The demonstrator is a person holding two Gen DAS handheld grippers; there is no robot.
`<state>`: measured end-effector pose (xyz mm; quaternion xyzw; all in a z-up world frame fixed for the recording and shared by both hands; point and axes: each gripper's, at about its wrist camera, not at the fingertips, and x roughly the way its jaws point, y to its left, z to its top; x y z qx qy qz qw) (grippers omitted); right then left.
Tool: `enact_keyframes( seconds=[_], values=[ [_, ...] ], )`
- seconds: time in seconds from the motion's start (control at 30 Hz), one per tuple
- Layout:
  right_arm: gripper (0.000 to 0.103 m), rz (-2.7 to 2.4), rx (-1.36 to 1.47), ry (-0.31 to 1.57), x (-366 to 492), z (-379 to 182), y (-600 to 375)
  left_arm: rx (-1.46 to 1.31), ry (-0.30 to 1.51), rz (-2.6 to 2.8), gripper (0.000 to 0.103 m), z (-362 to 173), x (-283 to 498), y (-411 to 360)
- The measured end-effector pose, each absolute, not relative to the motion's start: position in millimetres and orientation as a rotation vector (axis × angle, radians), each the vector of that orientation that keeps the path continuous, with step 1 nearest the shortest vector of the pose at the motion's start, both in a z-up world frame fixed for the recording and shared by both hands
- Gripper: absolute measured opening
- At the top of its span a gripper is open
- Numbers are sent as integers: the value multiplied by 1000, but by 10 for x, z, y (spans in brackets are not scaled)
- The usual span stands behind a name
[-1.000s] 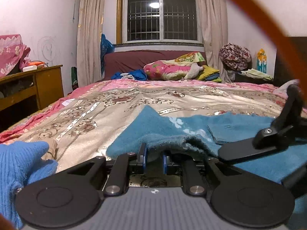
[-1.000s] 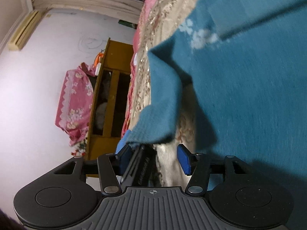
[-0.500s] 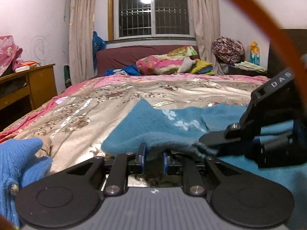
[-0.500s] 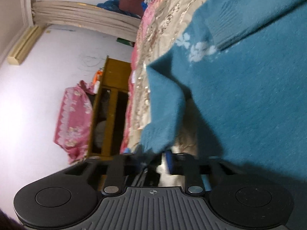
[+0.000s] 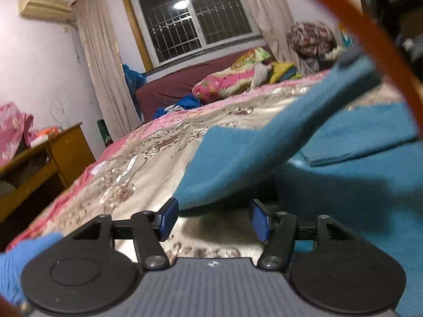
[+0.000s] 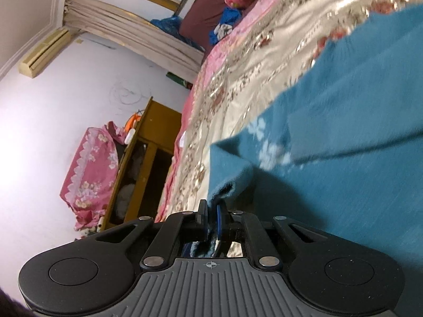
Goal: Fold small clothes
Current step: 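Lift the held sleeve cuff with the right tool and carry it across the sweater body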
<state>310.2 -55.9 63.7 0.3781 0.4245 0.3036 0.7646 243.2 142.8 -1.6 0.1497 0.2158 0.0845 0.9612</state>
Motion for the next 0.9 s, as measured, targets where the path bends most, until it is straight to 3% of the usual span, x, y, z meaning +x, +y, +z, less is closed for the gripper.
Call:
enact_keyframes(
  seconds=[0.33,0.4,0.5,0.9],
  values=[
    [7,600,759,839,3322,961,-1138,379,447,180,63,60,2887,1135],
    [7,576,740,828,3380,996,-1277,370,454,159,43,79,2939,1055],
    [7,537,711,812,3450,1036,-1498,345,464,109,33,131,2999,910],
    [7,368,641,716,3661,1090,-2380,380,433,-47,31,358,3238,187]
  ],
)
